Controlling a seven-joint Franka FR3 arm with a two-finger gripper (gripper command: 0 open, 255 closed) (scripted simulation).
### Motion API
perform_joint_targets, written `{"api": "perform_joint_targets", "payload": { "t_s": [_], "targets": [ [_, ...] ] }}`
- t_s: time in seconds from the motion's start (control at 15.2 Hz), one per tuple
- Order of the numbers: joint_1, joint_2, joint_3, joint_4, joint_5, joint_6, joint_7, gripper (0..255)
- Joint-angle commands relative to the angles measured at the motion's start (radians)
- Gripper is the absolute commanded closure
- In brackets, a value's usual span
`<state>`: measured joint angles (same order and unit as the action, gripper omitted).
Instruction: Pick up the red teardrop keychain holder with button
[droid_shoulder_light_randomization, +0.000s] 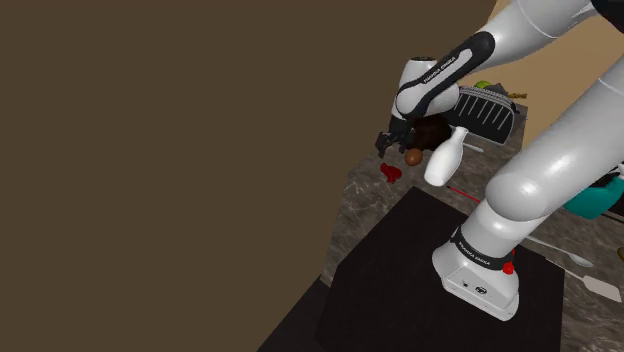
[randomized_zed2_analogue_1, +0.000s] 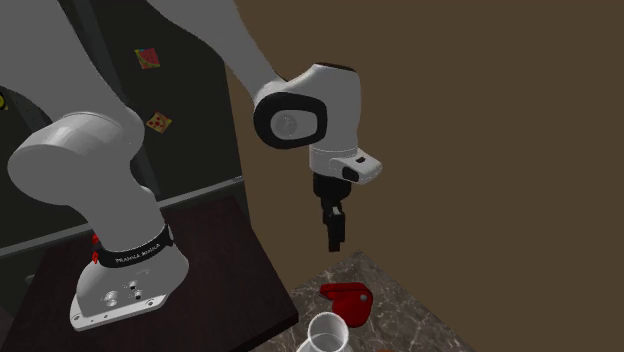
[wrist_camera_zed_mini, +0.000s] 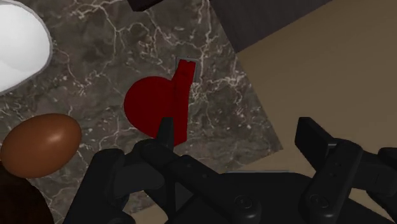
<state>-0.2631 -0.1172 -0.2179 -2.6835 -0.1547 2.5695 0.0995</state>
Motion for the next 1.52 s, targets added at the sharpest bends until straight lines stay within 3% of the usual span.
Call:
{"api": "perform_joint_targets", "payload": {
  "t_s": [0.0, 0.33, 0.99, 1.06, 1.45],
  "targets": [
    [-0.012, 0.089, -0.017, 0.029, 0.010, 0.068, -0.009, 0],
    [-0.056, 0.293, -0.039, 0.108, 0.077, 0.208, -0.060, 0],
    [-0.082, 0.417, -0.004, 0.125, 0.125, 0.313, -0.088, 0],
    [-0.082, 0.418, -0.004, 0.125, 0.125, 0.313, -0.088, 255],
    [-0.082, 0.417, -0.004, 0.125, 0.125, 0.313, -0.088, 255]
  ]
}}
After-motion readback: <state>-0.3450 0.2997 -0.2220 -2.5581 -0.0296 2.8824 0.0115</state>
